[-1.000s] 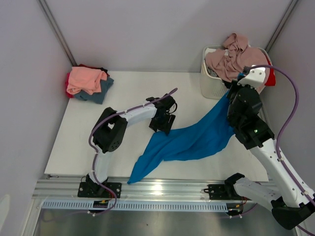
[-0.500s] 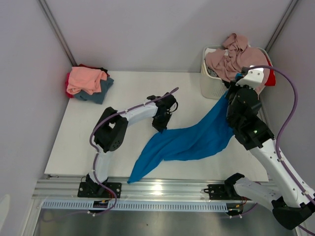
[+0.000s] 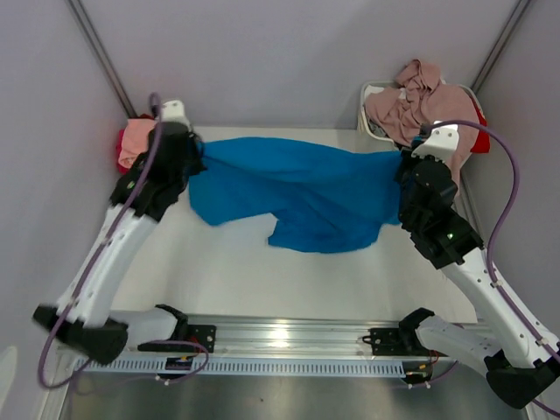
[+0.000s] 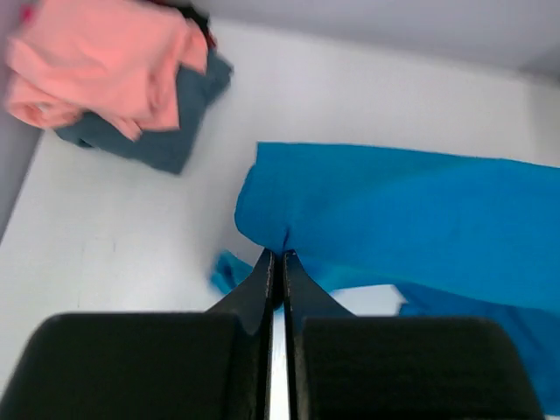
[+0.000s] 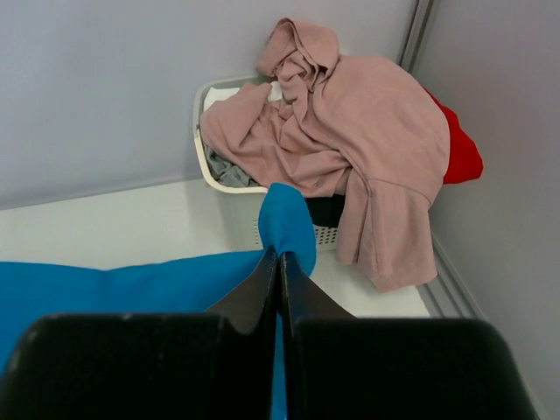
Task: Fold and stack the t-shirts
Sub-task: Flatten out the tshirt
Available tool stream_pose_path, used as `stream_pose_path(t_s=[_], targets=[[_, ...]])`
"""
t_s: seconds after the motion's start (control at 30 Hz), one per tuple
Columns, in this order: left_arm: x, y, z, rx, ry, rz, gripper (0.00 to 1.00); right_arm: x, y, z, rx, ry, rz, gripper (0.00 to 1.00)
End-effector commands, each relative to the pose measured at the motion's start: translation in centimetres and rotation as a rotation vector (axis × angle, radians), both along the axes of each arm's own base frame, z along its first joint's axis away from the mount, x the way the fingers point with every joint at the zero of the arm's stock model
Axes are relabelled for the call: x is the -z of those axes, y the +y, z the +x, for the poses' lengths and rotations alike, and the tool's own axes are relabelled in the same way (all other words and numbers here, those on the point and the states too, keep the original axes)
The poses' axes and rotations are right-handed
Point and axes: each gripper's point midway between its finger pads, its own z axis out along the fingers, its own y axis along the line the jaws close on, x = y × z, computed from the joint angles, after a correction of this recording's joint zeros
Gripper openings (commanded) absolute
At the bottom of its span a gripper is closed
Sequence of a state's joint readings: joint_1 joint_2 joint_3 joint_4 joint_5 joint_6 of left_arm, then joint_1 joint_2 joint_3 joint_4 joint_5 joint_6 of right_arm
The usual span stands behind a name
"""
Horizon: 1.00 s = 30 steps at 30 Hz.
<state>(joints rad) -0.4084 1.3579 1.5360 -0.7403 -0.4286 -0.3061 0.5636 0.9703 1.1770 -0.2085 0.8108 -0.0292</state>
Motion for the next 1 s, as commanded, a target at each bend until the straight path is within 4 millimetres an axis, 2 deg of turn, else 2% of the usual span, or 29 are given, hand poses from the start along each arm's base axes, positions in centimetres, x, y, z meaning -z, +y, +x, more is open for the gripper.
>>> stream_pose_path(t_s=[0.0,0.03,0.07,0.1,0.13,0.2,0.23,0.3,0.33,0.37,0.57,0.63,0.7,0.73,0.77,0.8,0.87,0.9,0.97], targets=[[-3.0,3.2,-4.7,-0.064,-0.136,0.014,0.01,-0.3,0.2,-0.3,-0.016,-0.023,0.027,0.0],[-0.8,3.3,-6.1,-0.061,-0.079,0.0,0.01,-0.2,0.3,-0.2,-0.017,-0.022,0.028,0.0],[-0.3,3.3,-7.1,-0.051,-0.066,-0.025,0.0,-0.1,0.4,-0.2,-0.023,-0.018,0.026,0.0],[0.3,2.9,-9.1,-0.002,-0.057,-0.075,0.01,0.1,0.5,0.0,-0.025,-0.014,0.024,0.0],[2.2,2.7,-10.4,0.006,-0.015,-0.103,0.01,0.1,0.6,0.0,-0.025,-0.014,0.024,0.0],[2.8,2.0,-12.6,0.056,-0.017,-0.156,0.0,0.3,0.7,0.1,-0.031,-0.012,0.023,0.0],[4.3,1.7,-14.5,0.09,0.003,-0.201,0.0,0.3,0.8,0.2,-0.034,-0.012,0.025,0.0],[4.9,0.7,-16.3,0.152,0.021,-0.264,0.0,0.7,1.2,0.3,-0.049,-0.002,0.022,0.0],[6.0,-0.2,-17.7,0.204,0.053,-0.311,0.01,0.9,1.3,0.4,-0.055,0.004,0.019,0.0],[6.8,-0.3,-18.7,0.213,0.092,-0.317,0.0,1.0,1.4,0.5,-0.06,0.008,0.016,0.0],[10.1,-1.7,-23.3,0.285,0.275,-0.369,0.01,1.8,2.6,0.8,-0.093,0.029,0.035,0.0],[10.4,-2.2,-24.2,0.311,0.305,-0.398,0.01,1.8,2.7,0.8,-0.094,0.034,0.031,0.0],[10.9,-3.0,-25.0,0.348,0.335,-0.432,0.05,1.9,2.9,0.8,-0.098,0.037,0.032,0.0],[11.0,-3.3,-25.2,0.362,0.342,-0.443,0.09,1.9,3.0,0.7,-0.098,0.038,0.032,0.0],[11.4,-3.9,-26.0,0.403,0.37,-0.463,0.31,1.9,3.0,0.7,-0.1,0.038,0.032,0.0],[11.2,-4.2,-26.0,0.421,0.362,-0.475,0.44,2.0,3.2,0.6,-0.104,0.041,0.029,0.0],[11.2,-4.5,-26.3,0.445,0.365,-0.486,0.6,1.9,3.2,0.4,-0.098,0.041,0.028,0.0],[11.0,-4.6,-26.3,0.456,0.347,-0.495,0.62,2.0,3.5,0.3,-0.106,0.045,0.022,0.0],[10.7,-4.7,-26.2,0.464,0.33,-0.503,0.81,1.8,3.5,0.2,-0.099,0.042,0.02,0.0]])
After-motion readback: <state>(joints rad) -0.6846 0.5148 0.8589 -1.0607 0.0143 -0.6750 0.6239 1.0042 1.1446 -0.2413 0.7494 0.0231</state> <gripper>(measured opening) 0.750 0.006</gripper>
